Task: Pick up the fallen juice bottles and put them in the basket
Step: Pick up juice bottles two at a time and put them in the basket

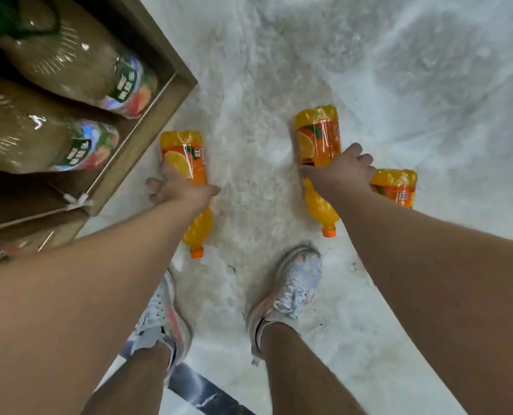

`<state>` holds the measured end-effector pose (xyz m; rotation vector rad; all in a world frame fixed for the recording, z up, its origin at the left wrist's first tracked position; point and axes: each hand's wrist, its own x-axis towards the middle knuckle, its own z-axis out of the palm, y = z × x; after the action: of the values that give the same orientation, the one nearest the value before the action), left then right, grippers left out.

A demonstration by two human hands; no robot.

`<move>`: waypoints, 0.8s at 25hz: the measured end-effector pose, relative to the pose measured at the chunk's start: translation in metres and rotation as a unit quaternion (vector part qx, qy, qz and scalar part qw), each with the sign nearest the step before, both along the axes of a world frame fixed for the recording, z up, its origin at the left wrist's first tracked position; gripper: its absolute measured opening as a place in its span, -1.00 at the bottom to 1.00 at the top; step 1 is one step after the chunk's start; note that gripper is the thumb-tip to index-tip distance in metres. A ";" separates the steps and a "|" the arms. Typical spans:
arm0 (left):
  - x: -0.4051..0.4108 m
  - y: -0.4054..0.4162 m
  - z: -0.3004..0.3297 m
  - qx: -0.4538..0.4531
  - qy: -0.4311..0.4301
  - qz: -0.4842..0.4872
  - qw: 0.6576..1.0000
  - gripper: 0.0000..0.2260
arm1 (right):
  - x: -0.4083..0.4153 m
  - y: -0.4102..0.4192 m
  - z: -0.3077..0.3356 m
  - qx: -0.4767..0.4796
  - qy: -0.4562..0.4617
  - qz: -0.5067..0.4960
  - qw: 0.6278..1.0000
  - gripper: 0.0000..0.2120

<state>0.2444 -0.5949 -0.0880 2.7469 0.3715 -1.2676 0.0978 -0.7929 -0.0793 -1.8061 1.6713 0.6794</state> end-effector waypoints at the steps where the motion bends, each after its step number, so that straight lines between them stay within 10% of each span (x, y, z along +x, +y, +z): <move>1: -0.003 0.008 -0.016 0.009 -0.008 0.011 1.000 0.09 | 0.001 0.001 -0.021 0.000 0.010 -0.007 1.000 0.02; 10: -0.007 0.041 -0.073 -0.074 -0.068 0.018 0.995 0.11 | -0.009 0.006 -0.089 -0.078 -0.024 0.003 0.997 -0.03; 20: 0.019 0.018 0.046 -0.062 -0.003 -0.055 0.997 -0.05 | 0.016 0.019 0.037 -0.003 -0.033 0.002 0.999 -0.15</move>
<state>0.2633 -0.5769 -0.0418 2.6986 0.1380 -1.2610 0.1135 -0.7737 -0.0425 -1.8160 1.6288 0.6102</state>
